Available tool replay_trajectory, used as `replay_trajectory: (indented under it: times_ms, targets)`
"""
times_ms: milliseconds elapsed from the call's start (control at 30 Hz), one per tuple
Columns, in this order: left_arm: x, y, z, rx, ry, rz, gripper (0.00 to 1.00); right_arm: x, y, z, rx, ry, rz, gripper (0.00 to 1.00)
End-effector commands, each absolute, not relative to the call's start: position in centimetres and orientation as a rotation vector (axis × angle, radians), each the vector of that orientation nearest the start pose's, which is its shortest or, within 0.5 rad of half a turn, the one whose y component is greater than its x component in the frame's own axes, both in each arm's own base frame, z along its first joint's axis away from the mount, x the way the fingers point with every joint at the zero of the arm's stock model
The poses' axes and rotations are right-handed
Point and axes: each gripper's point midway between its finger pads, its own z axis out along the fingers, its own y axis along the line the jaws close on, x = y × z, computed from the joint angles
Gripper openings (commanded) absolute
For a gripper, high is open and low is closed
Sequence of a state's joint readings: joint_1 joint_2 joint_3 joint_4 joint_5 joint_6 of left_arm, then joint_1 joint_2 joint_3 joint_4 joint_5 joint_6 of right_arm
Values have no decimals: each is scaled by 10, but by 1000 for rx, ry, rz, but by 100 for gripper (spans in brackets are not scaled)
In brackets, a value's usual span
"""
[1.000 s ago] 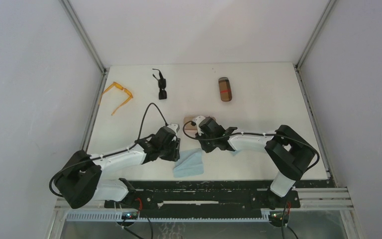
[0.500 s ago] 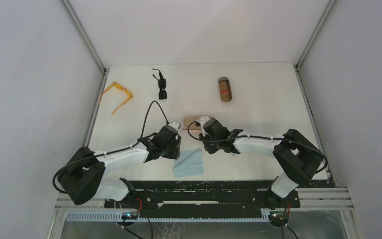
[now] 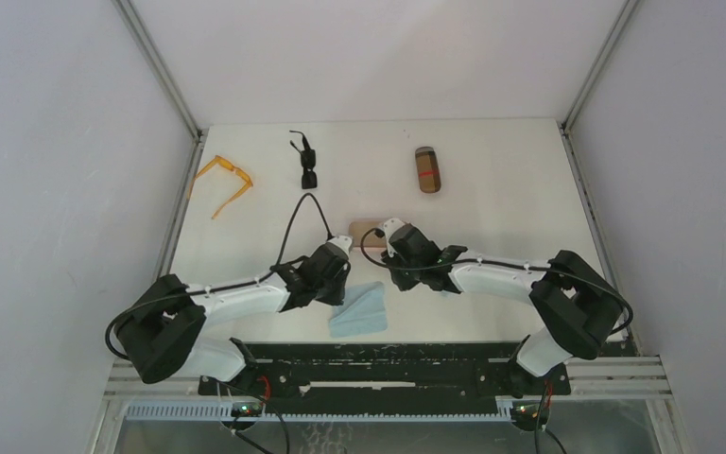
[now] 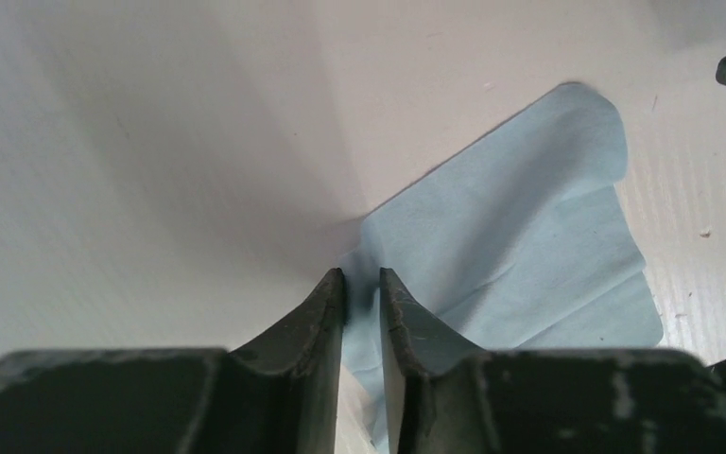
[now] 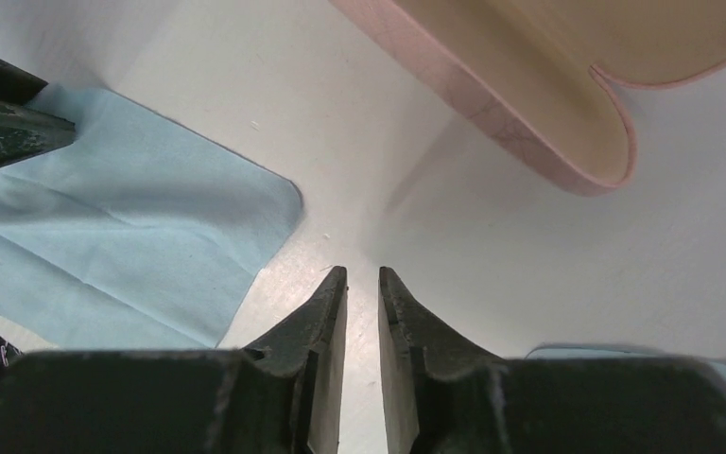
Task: Organize the sunglasses
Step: Fold the glasses cleaning cloth at the center of the board.
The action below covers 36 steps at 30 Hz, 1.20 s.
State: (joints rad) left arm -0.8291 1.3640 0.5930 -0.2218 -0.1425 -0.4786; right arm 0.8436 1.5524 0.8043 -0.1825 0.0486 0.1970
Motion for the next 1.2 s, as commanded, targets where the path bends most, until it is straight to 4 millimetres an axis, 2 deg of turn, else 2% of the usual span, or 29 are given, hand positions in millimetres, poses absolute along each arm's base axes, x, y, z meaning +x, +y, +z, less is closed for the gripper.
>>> replay_trajectory:
  times_ms: [0,200,367,567,867,900,967,1000,1167]
  targets:
    - [177,-199,-7,444,2649,-270,20,236,262,43,-753,2377,384,20]
    - [181,-199,-2,413,2623,-268,1,225,281,42,-797,2369,518,33]
    - [191,-202,9,387,2577,-271,0,224,296,42,-818,2381,619,36]
    - [200,-199,15,336,2553,-240,0,229,307,38,-849,2403,639,38]
    - [221,-196,26,275,2513,-244,0,258,297,47,-668,2386,512,39]
    - [222,-195,26,273,2512,-242,0,259,298,48,-681,2378,517,41]
    - [224,-194,27,278,2512,-249,0,258,302,48,-734,2363,525,52]
    - [225,-194,27,287,2511,-251,0,257,304,49,-763,2355,534,54]
    - [225,-197,29,325,2505,-267,0,254,319,50,-835,2323,628,56]
